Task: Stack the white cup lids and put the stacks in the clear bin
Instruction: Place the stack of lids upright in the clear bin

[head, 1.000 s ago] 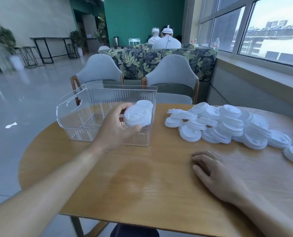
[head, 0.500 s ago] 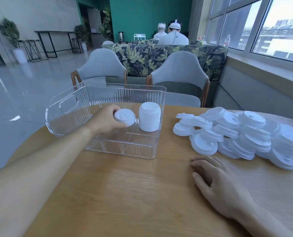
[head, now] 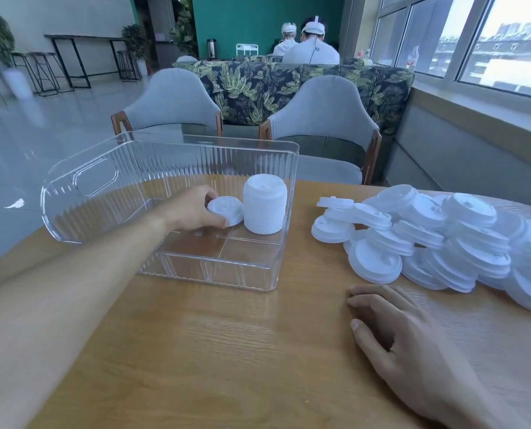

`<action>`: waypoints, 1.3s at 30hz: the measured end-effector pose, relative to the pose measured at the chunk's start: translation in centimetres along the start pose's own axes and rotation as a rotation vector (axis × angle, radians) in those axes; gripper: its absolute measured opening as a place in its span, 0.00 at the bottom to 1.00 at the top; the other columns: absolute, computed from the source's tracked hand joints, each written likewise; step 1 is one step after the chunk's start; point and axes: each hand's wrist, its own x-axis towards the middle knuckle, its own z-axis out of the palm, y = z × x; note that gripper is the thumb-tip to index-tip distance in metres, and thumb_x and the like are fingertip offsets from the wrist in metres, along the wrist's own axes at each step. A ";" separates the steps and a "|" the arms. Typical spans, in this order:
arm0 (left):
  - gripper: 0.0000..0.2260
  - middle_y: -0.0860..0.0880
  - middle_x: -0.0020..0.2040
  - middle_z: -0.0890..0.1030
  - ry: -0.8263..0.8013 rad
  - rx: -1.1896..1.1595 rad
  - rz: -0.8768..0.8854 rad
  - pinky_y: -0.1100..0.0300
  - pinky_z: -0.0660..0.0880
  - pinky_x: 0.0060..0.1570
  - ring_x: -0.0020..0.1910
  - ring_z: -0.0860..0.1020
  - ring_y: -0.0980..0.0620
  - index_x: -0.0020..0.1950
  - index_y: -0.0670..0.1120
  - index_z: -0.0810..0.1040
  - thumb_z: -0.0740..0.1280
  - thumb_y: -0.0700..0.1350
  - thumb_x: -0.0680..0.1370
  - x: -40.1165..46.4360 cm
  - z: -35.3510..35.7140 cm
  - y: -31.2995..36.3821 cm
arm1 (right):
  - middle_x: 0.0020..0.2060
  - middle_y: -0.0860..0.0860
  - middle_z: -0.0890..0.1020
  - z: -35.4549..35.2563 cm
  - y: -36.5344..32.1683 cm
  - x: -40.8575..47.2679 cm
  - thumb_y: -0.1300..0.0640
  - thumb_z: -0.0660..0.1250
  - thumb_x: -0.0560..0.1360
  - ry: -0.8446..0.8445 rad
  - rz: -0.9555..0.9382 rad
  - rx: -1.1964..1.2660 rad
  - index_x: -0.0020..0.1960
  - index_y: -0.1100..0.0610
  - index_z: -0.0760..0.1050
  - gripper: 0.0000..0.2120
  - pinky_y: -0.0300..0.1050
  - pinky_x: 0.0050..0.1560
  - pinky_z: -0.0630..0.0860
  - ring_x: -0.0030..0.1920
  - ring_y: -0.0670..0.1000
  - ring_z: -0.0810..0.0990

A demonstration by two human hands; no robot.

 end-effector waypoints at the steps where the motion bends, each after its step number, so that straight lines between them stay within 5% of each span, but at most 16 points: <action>1: 0.21 0.52 0.52 0.83 -0.006 0.002 0.005 0.43 0.83 0.48 0.47 0.85 0.43 0.57 0.50 0.77 0.81 0.48 0.69 0.0 0.0 0.1 | 0.60 0.28 0.73 0.0 0.0 0.0 0.40 0.60 0.76 0.001 -0.001 -0.003 0.56 0.41 0.78 0.14 0.38 0.60 0.71 0.64 0.37 0.73; 10: 0.27 0.54 0.56 0.82 -0.004 0.042 0.018 0.44 0.80 0.58 0.53 0.82 0.49 0.61 0.50 0.77 0.83 0.53 0.67 0.8 0.1 -0.3 | 0.60 0.28 0.73 -0.1 -0.1 0.1 0.40 0.61 0.76 -0.012 0.004 -0.002 0.56 0.41 0.78 0.13 0.39 0.62 0.72 0.65 0.36 0.72; 15: 0.43 0.50 0.68 0.75 0.001 0.091 0.017 0.48 0.73 0.68 0.65 0.76 0.48 0.78 0.47 0.67 0.82 0.56 0.68 0.4 -0.2 0.1 | 0.60 0.29 0.74 -0.2 -0.2 0.0 0.42 0.63 0.76 -0.014 0.016 0.000 0.56 0.41 0.78 0.11 0.38 0.61 0.71 0.64 0.36 0.72; 20: 0.35 0.46 0.71 0.76 0.141 0.075 0.034 0.50 0.73 0.68 0.67 0.76 0.47 0.76 0.44 0.70 0.78 0.55 0.74 -1.3 -1.0 0.9 | 0.59 0.30 0.74 -0.2 -0.2 -0.1 0.44 0.65 0.77 -0.013 0.026 -0.001 0.56 0.41 0.77 0.09 0.36 0.61 0.69 0.64 0.35 0.72; 24: 0.20 0.52 0.62 0.80 0.261 0.038 0.100 0.55 0.74 0.61 0.61 0.78 0.52 0.68 0.47 0.78 0.73 0.51 0.79 -4.3 -1.1 1.9 | 0.58 0.31 0.75 -0.3 -0.3 -0.3 0.47 0.66 0.77 -0.011 0.049 -0.005 0.56 0.42 0.77 0.08 0.32 0.58 0.67 0.62 0.36 0.72; 27: 0.03 0.57 0.49 0.83 0.335 0.031 0.141 0.53 0.79 0.51 0.50 0.81 0.54 0.50 0.50 0.82 0.71 0.48 0.79 -6.9 -0.9 3.0 | 0.57 0.33 0.76 -0.5 -0.4 -0.8 0.48 0.66 0.78 0.022 0.048 -0.003 0.55 0.44 0.78 0.07 0.35 0.57 0.70 0.60 0.37 0.73; 33: 0.13 0.52 0.31 0.76 0.502 -0.032 0.194 0.52 0.71 0.35 0.33 0.74 0.51 0.37 0.48 0.74 0.67 0.50 0.81 -12.6 1.0 6.3 | 0.52 0.35 0.79 -1.1 -0.5 -3.0 0.51 0.66 0.77 0.095 0.042 -0.044 0.50 0.46 0.79 0.04 0.42 0.51 0.77 0.55 0.42 0.76; 39: 0.19 0.51 0.27 0.71 0.597 -0.164 0.245 0.53 0.65 0.30 0.28 0.70 0.51 0.34 0.48 0.69 0.62 0.52 0.84 -18.9 5.7 9.7 | 0.51 0.35 0.79 -3.0 0.8 -6.2 0.54 0.68 0.76 0.129 0.066 -0.062 0.49 0.47 0.80 0.04 0.42 0.52 0.77 0.54 0.42 0.76</action>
